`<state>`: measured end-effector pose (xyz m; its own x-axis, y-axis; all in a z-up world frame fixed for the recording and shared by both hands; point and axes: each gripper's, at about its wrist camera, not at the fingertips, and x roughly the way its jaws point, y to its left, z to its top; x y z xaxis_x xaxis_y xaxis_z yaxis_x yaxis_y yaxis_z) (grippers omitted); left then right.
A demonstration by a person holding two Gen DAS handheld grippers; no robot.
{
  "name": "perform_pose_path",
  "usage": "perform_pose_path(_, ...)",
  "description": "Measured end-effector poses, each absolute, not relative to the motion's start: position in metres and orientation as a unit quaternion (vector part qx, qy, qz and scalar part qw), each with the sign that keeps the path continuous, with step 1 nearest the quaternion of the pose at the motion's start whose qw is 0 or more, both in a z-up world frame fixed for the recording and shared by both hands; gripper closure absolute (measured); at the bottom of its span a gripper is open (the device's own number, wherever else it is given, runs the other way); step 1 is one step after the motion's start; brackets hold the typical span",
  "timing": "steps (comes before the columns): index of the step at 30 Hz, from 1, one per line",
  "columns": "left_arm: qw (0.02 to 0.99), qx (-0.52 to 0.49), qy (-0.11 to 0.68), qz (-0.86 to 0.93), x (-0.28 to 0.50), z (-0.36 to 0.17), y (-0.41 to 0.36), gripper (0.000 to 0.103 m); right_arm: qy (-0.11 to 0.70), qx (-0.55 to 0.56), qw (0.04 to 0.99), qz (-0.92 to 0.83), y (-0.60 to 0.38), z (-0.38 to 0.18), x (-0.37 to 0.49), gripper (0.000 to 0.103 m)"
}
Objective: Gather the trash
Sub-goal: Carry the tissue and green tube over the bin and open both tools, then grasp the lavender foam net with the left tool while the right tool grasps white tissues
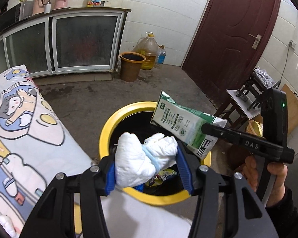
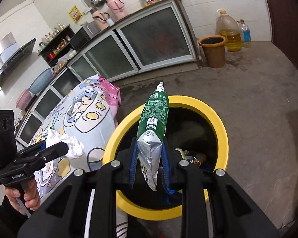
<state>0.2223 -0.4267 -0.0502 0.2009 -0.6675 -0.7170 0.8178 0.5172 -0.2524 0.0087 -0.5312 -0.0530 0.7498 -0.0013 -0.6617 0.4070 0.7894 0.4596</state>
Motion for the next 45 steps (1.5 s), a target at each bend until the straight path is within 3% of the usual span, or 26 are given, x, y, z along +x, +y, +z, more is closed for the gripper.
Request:
perform_pose_path(5, 0.765, 0.083, 0.42, -0.48, 0.224, -0.057, -0.443, 0.052, 0.336, 0.308, 0.881, -0.128, -0.536, -0.057, 0.016, 0.08)
perform_pose_path(7, 0.765, 0.075, 0.428, -0.475, 0.226, -0.058, -0.444, 0.045, 0.337, 0.314, 0.877, -0.138, -0.542, -0.059, 0.018, 0.078)
perform_pose_path(8, 0.765, 0.067, 0.433, -0.472, 0.228, -0.06, -0.444, 0.034, 0.338, 0.316, 0.875, -0.144, -0.546, -0.059, 0.019, 0.068)
perform_pose_path(9, 0.767, 0.061, 0.435, -0.468, 0.23, -0.06, -0.443, 0.026, 0.339, 0.317, 0.873, -0.15, -0.549, -0.061, 0.019, 0.049)
perform_pose_path(10, 0.771, 0.057, 0.434, -0.462, 0.232, -0.059, -0.442, 0.014, 0.334, 0.32, 0.872, -0.163, -0.552, -0.061, 0.016, 0.043)
perform_pose_path(13, 0.78, 0.052, 0.432, -0.451, 0.235, -0.061, -0.434, 0.008, 0.332, 0.325, 0.869, -0.173, -0.559, -0.063, 0.011, 0.042)
perform_pose_path(29, 0.837, 0.024, 0.375, -0.397, 0.245, -0.021, -0.305, 0.008, 0.314, 0.302, 0.891, -0.124, -0.507, -0.038, 0.0, 0.039)
perform_pose_path(36, 0.872, 0.05, 0.339, -0.351, 0.247, -0.002, -0.209, 0.008, 0.322, 0.246, 0.914, -0.031, -0.433, -0.014, 0.047, 0.033)
perform_pose_path(45, 0.896, 0.09, 0.348, -0.262, 0.253, -0.012, -0.077, 0.008, 0.355, 0.145, 0.917, 0.11, -0.306, -0.002, 0.117, 0.03)
